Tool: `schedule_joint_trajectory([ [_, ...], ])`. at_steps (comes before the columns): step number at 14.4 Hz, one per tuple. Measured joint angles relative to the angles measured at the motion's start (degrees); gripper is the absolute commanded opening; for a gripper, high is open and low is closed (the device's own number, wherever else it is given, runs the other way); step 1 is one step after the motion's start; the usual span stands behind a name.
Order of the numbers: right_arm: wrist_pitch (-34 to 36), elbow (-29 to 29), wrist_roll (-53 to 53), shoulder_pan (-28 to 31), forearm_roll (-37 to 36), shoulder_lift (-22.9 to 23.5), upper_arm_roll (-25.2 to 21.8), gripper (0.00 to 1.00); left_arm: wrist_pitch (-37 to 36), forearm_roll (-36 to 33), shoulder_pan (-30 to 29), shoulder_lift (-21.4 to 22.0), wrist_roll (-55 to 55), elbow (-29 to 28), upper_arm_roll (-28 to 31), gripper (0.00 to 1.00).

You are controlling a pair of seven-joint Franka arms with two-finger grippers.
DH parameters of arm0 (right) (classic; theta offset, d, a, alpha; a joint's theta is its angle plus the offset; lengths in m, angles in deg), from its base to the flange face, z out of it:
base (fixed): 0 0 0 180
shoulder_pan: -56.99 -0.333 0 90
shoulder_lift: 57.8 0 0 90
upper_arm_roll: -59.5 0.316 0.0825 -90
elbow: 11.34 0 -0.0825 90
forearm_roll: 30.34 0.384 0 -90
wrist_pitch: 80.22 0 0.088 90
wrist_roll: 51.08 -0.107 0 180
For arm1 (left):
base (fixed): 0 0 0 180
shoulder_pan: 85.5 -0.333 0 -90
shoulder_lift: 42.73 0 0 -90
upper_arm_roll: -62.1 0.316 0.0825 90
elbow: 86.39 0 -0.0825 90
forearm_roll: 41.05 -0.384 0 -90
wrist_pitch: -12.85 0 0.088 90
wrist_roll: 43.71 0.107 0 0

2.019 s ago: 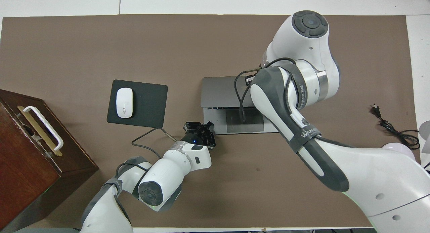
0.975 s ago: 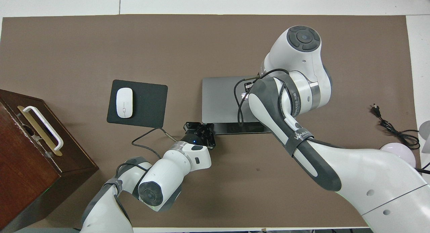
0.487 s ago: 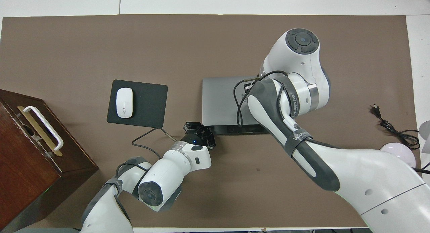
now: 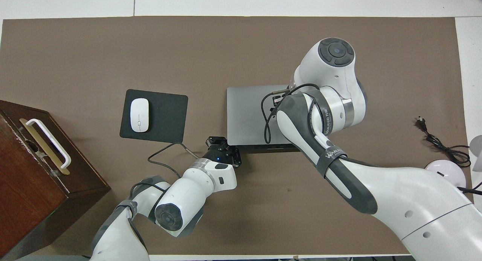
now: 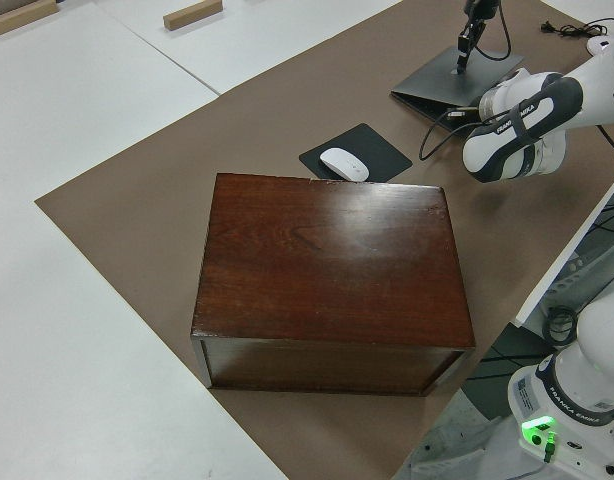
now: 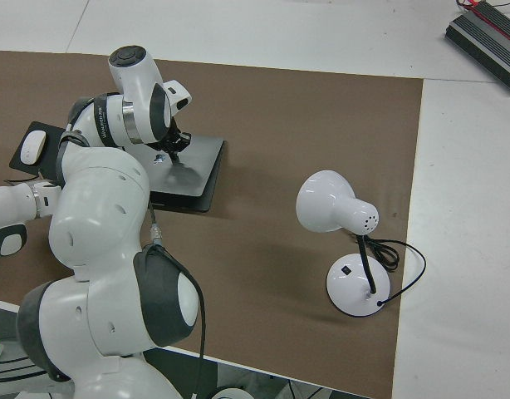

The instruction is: Close laptop with both arms

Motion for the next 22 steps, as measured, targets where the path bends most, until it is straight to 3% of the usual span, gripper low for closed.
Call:
schedule_joint_trajectory([
  [14,-1.67,1.09,-1.32,-0.23,0.0,-0.17,0.09,0.0,0.33,-0.01,0.0,-0.06,0.89,-0.09,-0.01,0.0],
  [22,5.01,-1.67,-1.73,-0.28,0.0,-2.52,0.15,0.0,0.35,-0.01,0.0,-0.07,1.13,-0.09,-0.01,0.0],
])
